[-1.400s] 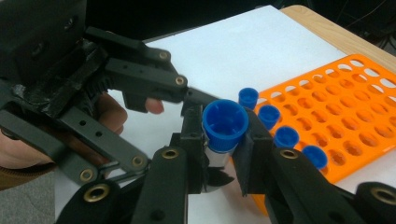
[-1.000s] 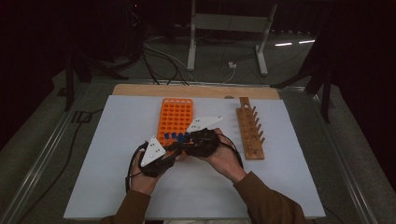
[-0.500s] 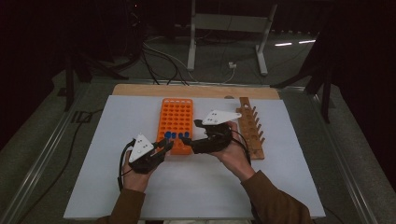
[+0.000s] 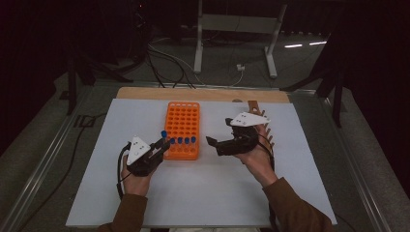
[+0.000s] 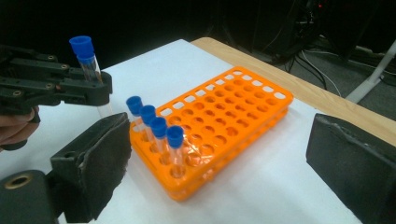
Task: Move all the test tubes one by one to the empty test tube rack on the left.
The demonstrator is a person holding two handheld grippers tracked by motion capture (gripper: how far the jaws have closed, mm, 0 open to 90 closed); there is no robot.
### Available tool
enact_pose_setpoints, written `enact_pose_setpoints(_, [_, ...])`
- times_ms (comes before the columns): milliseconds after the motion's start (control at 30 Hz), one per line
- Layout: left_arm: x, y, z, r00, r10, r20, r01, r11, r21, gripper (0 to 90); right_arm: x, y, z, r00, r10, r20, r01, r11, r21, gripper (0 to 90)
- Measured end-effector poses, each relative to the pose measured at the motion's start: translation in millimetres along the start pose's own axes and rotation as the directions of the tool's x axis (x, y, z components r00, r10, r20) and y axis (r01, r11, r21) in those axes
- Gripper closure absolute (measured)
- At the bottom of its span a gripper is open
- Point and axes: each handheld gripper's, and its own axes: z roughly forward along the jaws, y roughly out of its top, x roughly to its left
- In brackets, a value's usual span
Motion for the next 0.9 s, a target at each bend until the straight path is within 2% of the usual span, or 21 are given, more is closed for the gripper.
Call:
enact_pose_setpoints(267, [6.0, -5.7, 11.0, 0.9988, -0.011, -0.048, 0.012, 0.9998, 0.014, 78.1, -10.6, -6.8, -7.9, 0.9997, 0.015, 0.021, -0.015, 1.0, -0.001, 6.2])
enact_pose_setpoints(567, [12.4, -12.3, 18.3, 0.9962, -0.023, -0.084, 0.025, 0.9994, 0.022, 78.0, -14.5, -9.3, -11.1, 0.9997, 0.02, 0.016, -0.02, 1.0, -0.007, 6.2])
enact_pose_setpoints(833, [17.0, -14.9, 22.3, 0.9958, -0.053, -0.075, 0.053, 0.9986, 0.003, 78.1, -14.1, -11.5, -9.6, 0.9998, 0.021, 0.008, -0.021, 1.0, -0.007, 6.4])
enact_pose_setpoints(900, [17.0, -15.6, 24.4, 0.9963, -0.044, -0.073, 0.045, 0.9989, 0.01, 78.0, -14.6, -12.2, -9.8, 0.9997, 0.023, 0.008, -0.023, 1.0, -0.006, 6.7])
